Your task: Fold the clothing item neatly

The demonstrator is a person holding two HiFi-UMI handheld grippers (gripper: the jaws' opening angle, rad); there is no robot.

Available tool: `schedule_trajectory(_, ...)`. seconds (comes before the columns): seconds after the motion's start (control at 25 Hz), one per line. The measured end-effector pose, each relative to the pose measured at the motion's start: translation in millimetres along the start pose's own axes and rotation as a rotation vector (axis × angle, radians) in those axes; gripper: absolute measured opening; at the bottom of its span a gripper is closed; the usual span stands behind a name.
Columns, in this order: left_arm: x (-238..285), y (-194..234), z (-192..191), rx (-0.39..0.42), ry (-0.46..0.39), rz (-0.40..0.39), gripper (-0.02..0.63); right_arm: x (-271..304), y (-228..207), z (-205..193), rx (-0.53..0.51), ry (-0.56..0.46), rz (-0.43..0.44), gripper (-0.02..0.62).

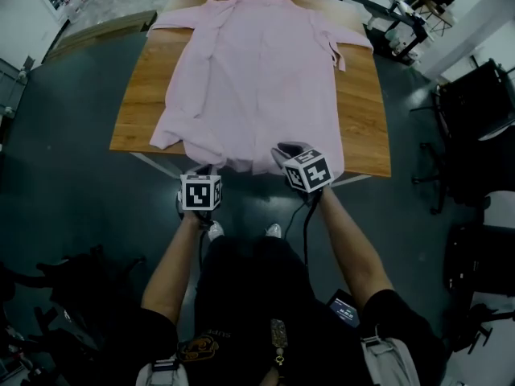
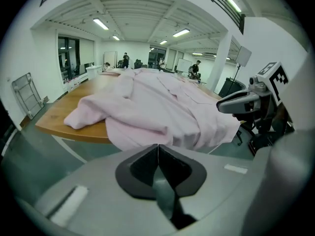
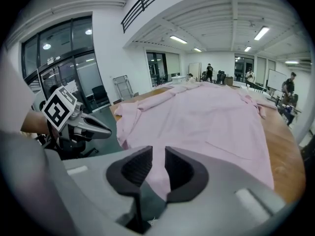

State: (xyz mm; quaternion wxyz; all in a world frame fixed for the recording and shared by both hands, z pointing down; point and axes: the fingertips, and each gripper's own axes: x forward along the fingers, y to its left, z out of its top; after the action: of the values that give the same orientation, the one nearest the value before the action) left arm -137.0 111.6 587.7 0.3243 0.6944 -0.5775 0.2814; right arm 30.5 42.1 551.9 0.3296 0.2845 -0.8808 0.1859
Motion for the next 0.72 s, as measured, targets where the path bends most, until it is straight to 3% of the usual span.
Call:
schedule_trajectory(0.48, -31, 115, 43, 0.002, -0.098, -0.024, 0.008, 67, 86, 98, -0.053, -0.050, -0.001, 0.071)
schedule_trajectory(0.72, -36, 155, 56, -0.023, -0.123, -0.014, 0.008, 100, 121, 138, -0.111, -0.050, 0.053, 0.071)
